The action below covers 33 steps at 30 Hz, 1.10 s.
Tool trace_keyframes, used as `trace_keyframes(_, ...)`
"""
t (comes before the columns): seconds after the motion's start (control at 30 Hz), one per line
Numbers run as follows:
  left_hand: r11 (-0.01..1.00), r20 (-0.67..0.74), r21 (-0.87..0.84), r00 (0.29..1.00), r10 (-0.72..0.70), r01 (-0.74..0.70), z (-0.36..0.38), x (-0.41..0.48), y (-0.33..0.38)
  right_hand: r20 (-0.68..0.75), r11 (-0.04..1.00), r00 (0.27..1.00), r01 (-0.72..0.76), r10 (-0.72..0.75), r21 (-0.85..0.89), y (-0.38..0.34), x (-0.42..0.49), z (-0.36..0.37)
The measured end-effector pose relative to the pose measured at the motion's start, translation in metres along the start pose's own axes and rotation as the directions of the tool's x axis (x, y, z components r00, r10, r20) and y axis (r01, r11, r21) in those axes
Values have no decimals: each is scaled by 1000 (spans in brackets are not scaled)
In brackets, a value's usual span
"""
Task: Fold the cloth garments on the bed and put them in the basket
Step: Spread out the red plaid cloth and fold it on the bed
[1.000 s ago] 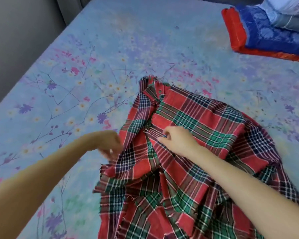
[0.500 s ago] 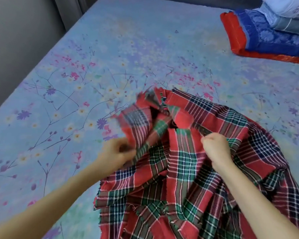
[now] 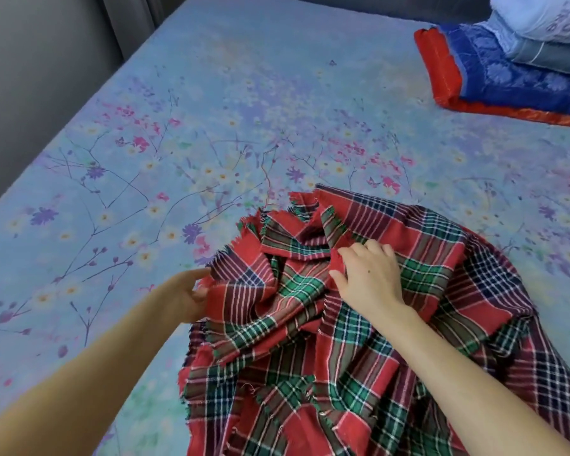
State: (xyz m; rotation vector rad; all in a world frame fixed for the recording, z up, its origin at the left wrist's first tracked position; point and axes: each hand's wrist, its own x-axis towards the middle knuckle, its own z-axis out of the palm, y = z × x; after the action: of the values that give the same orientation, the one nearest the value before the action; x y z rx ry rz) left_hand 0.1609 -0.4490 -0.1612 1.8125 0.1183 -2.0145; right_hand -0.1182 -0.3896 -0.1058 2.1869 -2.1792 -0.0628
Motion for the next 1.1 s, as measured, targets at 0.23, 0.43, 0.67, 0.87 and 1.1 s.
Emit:
trace_keyframes(0.23, 949, -108, 296, 983, 150, -112, 36, -13, -13, -45, 999, 998, -35, 35, -7, 17, -18, -22)
trace_keyframes(0.43, 516, -291, 840, 663, 690, -169, 21, 4, -35, -157, 918, 982, 153, -101, 367, 40, -38, -60)
trace_keyframes(0.67, 747, -337, 611, 767, 546, -264, 33, 16, -15, -94, 732, 989, 150, -118, 665, 27, -51, -101)
trace_keyframes(0.87, 657, -186, 597, 717, 672, -460, 27, 27, -14, -185, 761, 965, 262, -187, 593, 21, -63, -123)
trace_keyframes(1.1, 332, -85, 484, 334, 939, -810, 44, -138, 76, -376, 673, 919, 354, -121, 650, 15, -56, -192)
